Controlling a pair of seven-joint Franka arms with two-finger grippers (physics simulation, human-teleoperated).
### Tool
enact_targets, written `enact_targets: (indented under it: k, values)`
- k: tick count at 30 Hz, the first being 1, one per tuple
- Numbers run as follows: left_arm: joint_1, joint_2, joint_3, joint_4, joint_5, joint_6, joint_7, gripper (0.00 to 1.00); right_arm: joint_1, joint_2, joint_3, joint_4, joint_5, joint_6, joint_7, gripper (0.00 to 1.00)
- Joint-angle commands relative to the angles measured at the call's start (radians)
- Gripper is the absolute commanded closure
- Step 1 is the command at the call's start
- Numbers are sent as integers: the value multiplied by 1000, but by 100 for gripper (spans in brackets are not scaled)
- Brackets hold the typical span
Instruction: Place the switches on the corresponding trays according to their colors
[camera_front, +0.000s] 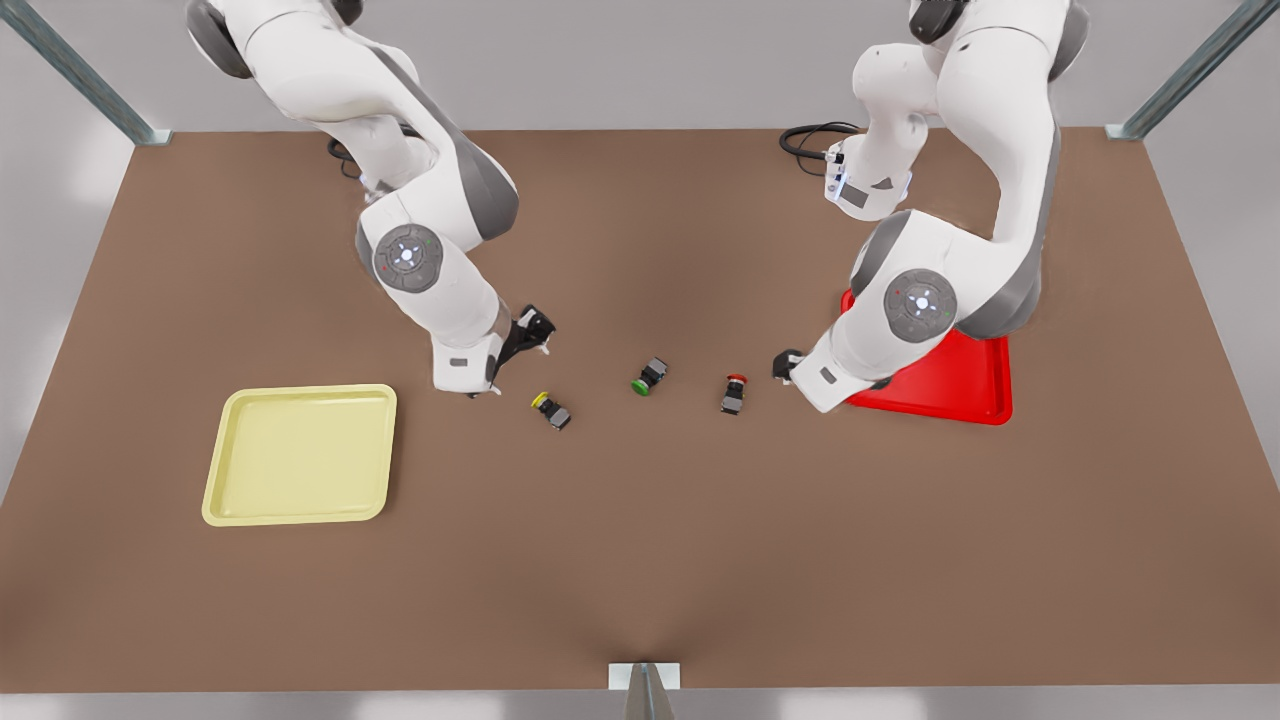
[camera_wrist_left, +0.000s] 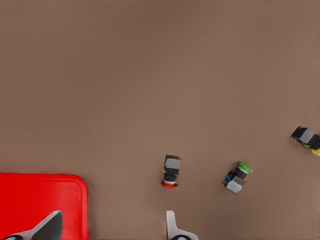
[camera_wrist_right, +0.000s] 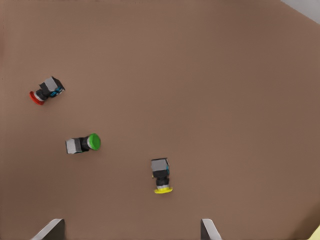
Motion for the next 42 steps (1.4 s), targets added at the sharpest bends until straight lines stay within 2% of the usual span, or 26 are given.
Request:
enact_targets:
  k: [1,3,7,9,13,16,17,20,27,33,42]
  values:
    - [-9,14,0,2,30,4,-8,0,-4,18,4,0,-3,16,-3,0]
    - [-72,75,0,7,22,61,-41,0,56,113,2,37,-120,47,-6,0]
    - [-139,182,0,66,40,99,-117,0,58,222,-7,58,-126,89,11,0]
    - [-139,181,8,-4,47,188,-103,0,55,239,-10,55,-126,89,39,0]
    - [-124,118,21,-305,53,423,-103,0,53,293,-31,43,-134,89,95,0]
    - [-126,86,21,-441,53,555,-100,0,53,348,-34,46,-134,114,97,0]
    - [-126,103,21,-438,56,592,-88,0,58,362,-34,51,-154,122,91,0]
    - [-126,147,21,-398,71,615,-61,0,121,377,-34,6,-186,221,141,0]
    - [-124,158,61,-428,111,616,-28,0,121,394,-65,-44,-186,223,143,0]
    - [-129,150,60,-506,120,665,-34,0,118,405,-67,-44,-181,220,144,0]
    - [-153,133,52,-543,120,667,-48,0,113,433,-77,-38,-180,221,144,0]
